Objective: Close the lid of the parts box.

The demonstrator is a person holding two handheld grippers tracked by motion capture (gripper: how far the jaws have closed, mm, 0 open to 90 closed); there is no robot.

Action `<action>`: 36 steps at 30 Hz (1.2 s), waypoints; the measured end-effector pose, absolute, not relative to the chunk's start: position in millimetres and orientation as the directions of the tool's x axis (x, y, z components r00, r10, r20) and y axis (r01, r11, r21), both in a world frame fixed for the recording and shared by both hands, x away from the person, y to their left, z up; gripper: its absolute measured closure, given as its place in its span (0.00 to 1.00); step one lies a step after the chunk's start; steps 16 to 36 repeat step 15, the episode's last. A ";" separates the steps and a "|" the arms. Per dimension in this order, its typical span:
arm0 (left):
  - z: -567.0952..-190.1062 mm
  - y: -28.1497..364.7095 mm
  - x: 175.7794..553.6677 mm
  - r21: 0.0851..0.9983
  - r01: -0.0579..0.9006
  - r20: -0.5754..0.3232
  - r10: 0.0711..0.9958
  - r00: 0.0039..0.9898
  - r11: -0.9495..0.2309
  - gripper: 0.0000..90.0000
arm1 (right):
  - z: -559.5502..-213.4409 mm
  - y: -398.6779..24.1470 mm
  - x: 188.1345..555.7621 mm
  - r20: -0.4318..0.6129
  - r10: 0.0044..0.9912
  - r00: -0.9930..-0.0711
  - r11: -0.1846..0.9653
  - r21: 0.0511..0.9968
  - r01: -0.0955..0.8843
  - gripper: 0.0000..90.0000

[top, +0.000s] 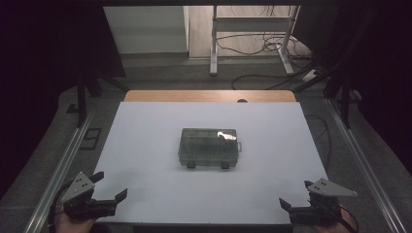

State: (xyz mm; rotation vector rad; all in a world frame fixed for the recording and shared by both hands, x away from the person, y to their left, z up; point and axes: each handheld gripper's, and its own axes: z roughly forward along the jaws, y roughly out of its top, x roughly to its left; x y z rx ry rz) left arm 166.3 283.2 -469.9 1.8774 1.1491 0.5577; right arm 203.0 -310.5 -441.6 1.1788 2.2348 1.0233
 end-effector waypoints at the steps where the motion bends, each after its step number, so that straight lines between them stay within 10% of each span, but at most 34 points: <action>1: -469.9 283.2 165.9 0.836 0.501 -0.051 0.877 0.478 -0.225 0.02 | -441.4 -310.9 202.4 -0.021 0.832 -0.555 0.371 0.763 0.529 0.00; 36: -469.6 283.1 164.5 0.817 0.524 -0.040 0.883 0.469 -0.241 0.03 | -440.7 -314.9 197.9 -0.029 0.842 -0.538 0.370 0.757 0.539 0.00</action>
